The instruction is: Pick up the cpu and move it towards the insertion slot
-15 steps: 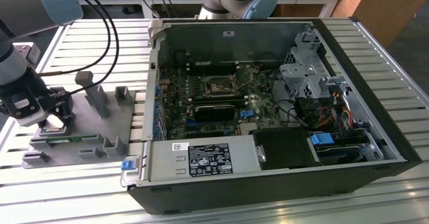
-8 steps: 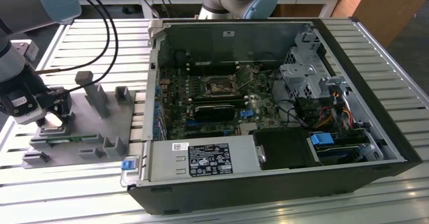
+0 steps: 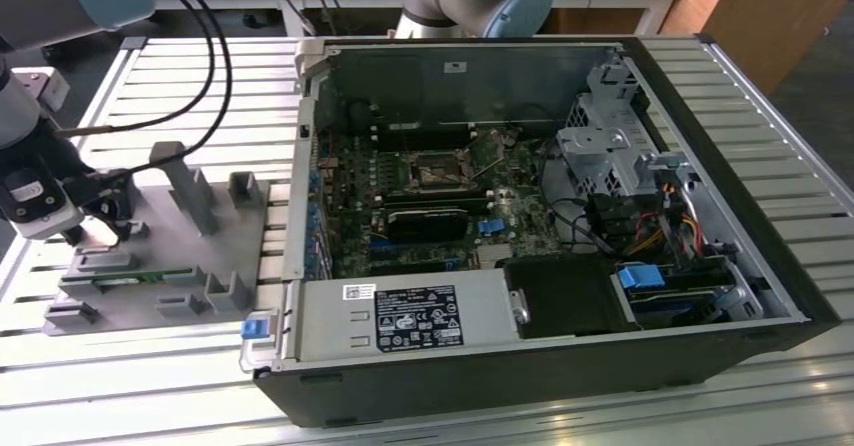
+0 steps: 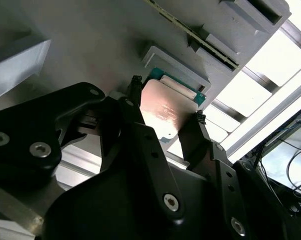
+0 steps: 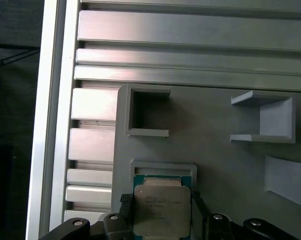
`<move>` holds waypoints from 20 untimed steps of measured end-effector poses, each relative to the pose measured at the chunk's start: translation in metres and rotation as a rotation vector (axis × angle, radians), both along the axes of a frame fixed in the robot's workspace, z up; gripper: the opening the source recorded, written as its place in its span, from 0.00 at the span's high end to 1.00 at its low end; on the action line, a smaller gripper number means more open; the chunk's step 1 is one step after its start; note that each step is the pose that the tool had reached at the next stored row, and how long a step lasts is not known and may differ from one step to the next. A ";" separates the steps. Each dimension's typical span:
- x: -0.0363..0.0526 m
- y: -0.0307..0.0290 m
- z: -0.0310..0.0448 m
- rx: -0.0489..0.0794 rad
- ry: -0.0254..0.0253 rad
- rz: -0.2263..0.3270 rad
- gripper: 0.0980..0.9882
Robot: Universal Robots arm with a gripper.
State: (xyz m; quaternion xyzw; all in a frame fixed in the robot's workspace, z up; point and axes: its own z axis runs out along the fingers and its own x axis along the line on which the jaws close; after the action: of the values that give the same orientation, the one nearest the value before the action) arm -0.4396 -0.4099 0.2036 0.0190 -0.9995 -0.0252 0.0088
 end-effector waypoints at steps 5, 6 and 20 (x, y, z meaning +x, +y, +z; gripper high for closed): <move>0.0000 -0.0001 0.0036 -0.001 0.0001 0.000 0.50; 0.0000 0.0000 0.0049 -0.001 0.0001 0.000 0.50; 0.0000 0.0000 0.0182 -0.001 -0.0001 0.000 0.50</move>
State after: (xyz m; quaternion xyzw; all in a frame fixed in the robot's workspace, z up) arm -0.4397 -0.4099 0.2219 0.0190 -0.9995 -0.0246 0.0088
